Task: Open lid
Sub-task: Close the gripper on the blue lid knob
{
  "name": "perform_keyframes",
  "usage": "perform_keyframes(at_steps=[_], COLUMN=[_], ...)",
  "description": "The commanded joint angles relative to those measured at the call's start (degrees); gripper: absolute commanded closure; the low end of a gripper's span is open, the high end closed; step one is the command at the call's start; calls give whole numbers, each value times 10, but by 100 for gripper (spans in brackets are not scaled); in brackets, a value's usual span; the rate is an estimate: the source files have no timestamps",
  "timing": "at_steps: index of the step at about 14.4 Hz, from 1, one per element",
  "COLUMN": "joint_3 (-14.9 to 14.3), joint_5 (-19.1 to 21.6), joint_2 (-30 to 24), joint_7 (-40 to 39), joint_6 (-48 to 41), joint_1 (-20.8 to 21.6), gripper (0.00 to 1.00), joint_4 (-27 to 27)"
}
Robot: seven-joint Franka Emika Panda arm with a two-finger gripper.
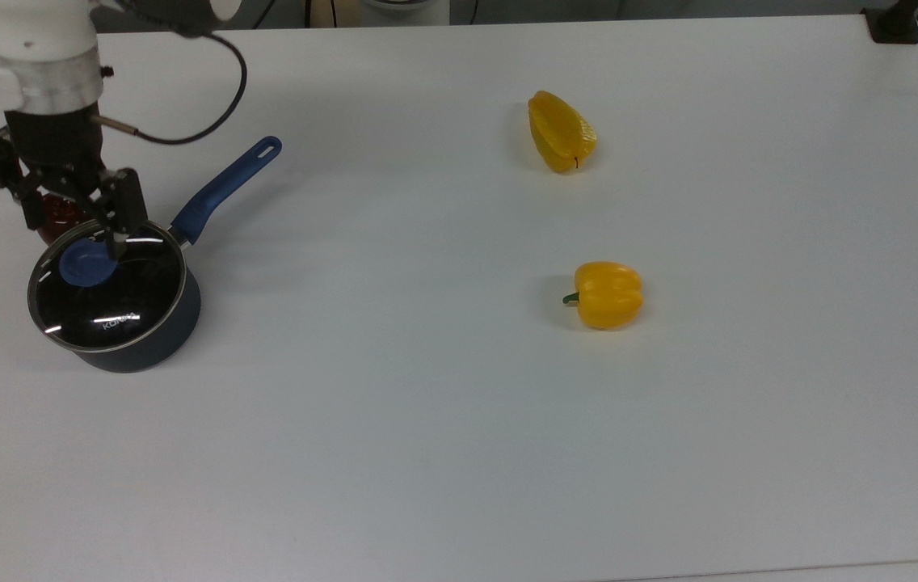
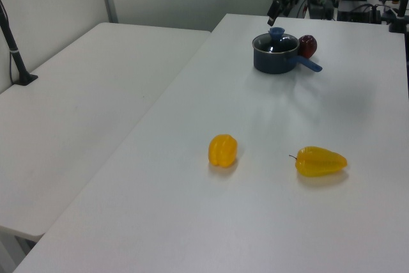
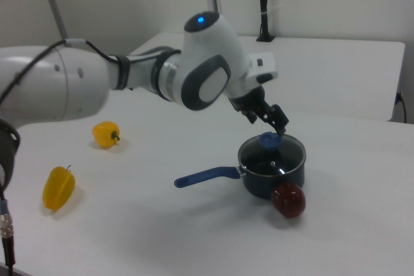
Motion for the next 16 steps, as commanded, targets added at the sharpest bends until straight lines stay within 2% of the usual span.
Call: perform_keyframes(at_steps=[1,7,8,9,11,12,16], joint_3=[0,1,1,1,1,1,1], joint_5=[4,1,1,1,0,0,1], joint_2=[32,37,36,36,34,34,27], joint_7=[-17,-17,-17,-17,-17,-16,-10], joint_6=[40,42,42,42,39,38,33], joint_1=[-2,-2,-2,-2,0,1,4], gripper=[0,0,5,16,32,34,58], joint_4=[8,2,-2,-4,-5,-5,-6])
